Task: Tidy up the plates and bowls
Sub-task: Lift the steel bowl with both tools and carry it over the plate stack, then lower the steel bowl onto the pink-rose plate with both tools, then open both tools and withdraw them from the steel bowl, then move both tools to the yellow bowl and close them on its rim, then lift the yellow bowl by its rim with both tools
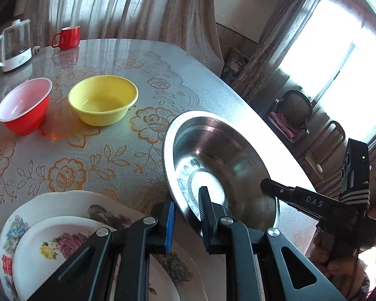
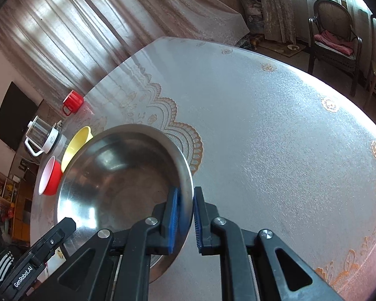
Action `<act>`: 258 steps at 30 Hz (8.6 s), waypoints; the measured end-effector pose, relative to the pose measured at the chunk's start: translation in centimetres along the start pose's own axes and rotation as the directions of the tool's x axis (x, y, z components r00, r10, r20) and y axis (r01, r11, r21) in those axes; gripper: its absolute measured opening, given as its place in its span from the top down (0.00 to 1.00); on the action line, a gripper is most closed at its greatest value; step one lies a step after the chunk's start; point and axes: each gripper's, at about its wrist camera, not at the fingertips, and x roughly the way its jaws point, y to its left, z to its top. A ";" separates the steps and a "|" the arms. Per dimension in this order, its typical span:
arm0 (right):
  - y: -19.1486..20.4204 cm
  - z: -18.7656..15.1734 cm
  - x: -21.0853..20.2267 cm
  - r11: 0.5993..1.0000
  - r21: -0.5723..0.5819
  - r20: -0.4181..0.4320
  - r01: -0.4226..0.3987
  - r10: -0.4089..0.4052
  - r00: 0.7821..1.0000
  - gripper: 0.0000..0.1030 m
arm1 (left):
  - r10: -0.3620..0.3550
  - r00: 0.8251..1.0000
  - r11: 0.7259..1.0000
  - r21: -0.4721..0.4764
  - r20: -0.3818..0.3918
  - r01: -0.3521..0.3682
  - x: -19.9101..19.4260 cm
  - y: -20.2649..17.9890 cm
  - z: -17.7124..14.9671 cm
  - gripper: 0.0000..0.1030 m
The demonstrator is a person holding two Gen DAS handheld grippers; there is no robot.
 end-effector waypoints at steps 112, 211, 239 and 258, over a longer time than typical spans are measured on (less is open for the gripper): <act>11.3 -9.6 -2.0 0.905 -0.277 -0.190 -0.324 0.279 0.941 0.84 | 0.044 0.985 0.984 -0.177 0.166 -0.014 -15.4 11.4 -13.2 0.76; 17.1 6.5 14.1 0.902 -0.375 -0.198 -0.212 0.146 0.969 0.93 | 0.184 0.982 0.981 0.070 -0.035 -0.181 -0.6 14.5 8.9 0.70; 13.1 4.2 11.0 0.897 -0.278 -0.240 -0.344 0.282 0.929 0.88 | 0.029 0.965 0.999 0.035 -0.262 -0.021 4.5 13.8 9.8 0.71; 10.9 3.7 9.5 0.910 -0.216 -0.219 -0.354 0.309 0.926 0.88 | 0.054 0.965 0.998 0.005 -0.257 -0.055 4.3 12.6 9.5 0.78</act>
